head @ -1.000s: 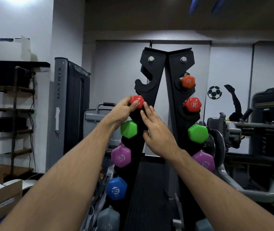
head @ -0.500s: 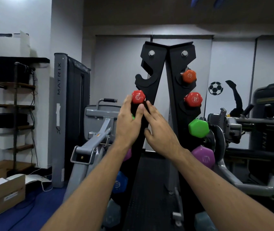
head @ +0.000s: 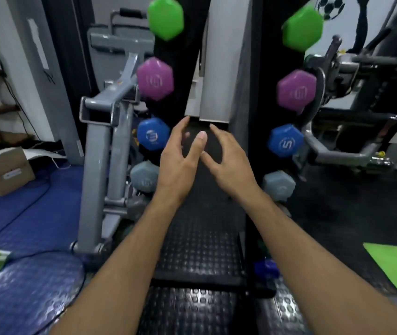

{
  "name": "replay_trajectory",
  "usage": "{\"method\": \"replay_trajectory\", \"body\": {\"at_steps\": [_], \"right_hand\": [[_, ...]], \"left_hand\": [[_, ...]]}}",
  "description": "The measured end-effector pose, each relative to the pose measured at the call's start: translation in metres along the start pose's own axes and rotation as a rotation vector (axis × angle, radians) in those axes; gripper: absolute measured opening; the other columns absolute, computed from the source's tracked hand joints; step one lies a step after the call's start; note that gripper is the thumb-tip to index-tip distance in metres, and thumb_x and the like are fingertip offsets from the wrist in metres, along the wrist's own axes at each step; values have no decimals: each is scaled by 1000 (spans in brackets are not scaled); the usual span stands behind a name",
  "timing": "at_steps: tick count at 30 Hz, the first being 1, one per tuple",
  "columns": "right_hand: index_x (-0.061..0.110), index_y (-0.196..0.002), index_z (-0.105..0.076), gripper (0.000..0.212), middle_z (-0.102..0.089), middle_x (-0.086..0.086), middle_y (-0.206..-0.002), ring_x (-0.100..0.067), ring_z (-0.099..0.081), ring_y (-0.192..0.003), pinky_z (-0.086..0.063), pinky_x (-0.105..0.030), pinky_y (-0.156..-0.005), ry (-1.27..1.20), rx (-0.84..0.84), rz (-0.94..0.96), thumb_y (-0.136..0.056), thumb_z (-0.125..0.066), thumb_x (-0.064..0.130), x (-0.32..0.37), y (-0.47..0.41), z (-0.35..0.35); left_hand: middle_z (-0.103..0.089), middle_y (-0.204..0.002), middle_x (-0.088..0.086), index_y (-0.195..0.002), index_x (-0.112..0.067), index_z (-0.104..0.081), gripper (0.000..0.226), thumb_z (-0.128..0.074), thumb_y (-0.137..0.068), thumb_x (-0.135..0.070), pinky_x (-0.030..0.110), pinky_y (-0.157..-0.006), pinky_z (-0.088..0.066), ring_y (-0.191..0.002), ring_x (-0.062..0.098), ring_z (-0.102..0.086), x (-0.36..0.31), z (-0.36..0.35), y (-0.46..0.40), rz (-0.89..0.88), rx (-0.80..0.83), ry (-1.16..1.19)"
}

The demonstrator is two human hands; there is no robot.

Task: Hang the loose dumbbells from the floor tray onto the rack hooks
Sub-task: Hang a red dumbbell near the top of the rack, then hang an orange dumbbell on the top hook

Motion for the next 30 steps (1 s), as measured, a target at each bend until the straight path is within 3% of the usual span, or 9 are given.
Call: {"method": "replay_trajectory", "body": {"at_steps": [5, 9, 13, 17, 22, 27, 30], "right_hand": [[25, -160, -34, 70, -39, -1, -162, -17, -39, -148, -36, -37, -119, 1, 217, -262, -99, -57, 52, -66, 67, -57], [22, -161, -34, 71, -42, -5, -162, -20, -41, -147, -37, -35, -118, -6, 406, -453, -99, -60, 46, -116, 129, -100], [17, -158, -40, 73, -48, -7, -157, -22, -48, -142, -37, -30, -115, 7, 559, -629, -96, -67, 44, -161, 194, -143], [20, -148, -54, 62, -65, -5, -140, -21, -64, -123, -48, -34, -107, 29, 710, -794, -93, -71, 43, -207, 260, -181], [22, -131, -69, 41, -71, -6, -128, -25, -67, -116, -52, -31, -99, 113, 845, -908, -95, -68, 41, -251, 326, -215], [18, -114, -77, 26, -76, -9, -116, -26, -71, -107, -55, -31, -92, 148, 898, -992, -94, -71, 32, -281, 374, -223], [17, -114, -78, 23, -77, -8, -111, -22, -70, -98, -54, -30, -90, 180, 915, -1034, -93, -70, 21, -297, 395, -226]], "left_hand": [[-47, -155, -4, -153, -25, -43, 72, -55, -94, -64, 35, -117, -39, -139, 9, -47, 84, -13, 64, 273, 285, -204], [-40, -161, 2, -157, -20, -37, 79, -53, -94, -66, 29, -119, -31, -145, 17, -40, 160, -17, 126, 544, 415, -310], [-40, -160, 7, -159, -16, -33, 86, -53, -93, -68, 32, -114, -32, -145, 24, -41, 230, -19, 196, 797, 516, -372], [-57, -146, 9, -151, -18, -45, 72, -56, -94, -61, 36, -108, -44, -130, 27, -56, 291, -21, 259, 886, 601, -501], [-66, -131, 9, -138, -14, -53, 60, -67, -91, -49, 35, -99, -51, -112, 24, -65, 356, -32, 336, 1050, 733, -616], [-65, -120, 10, -128, -15, -58, 37, -59, -93, -28, 34, -88, -51, -106, 28, -65, 391, -52, 378, 1113, 771, -707], [-60, -124, 9, -125, -15, -58, 31, -53, -96, -21, 34, -86, -53, -98, 23, -63, 404, -62, 391, 1148, 714, -696]]}}
Point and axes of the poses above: each hand's wrist, its own y-axis away from the middle knuckle, its own z-axis out of the back of the hand, x = y × z, the point moved 2 cm from there along -y, towards the middle knuckle
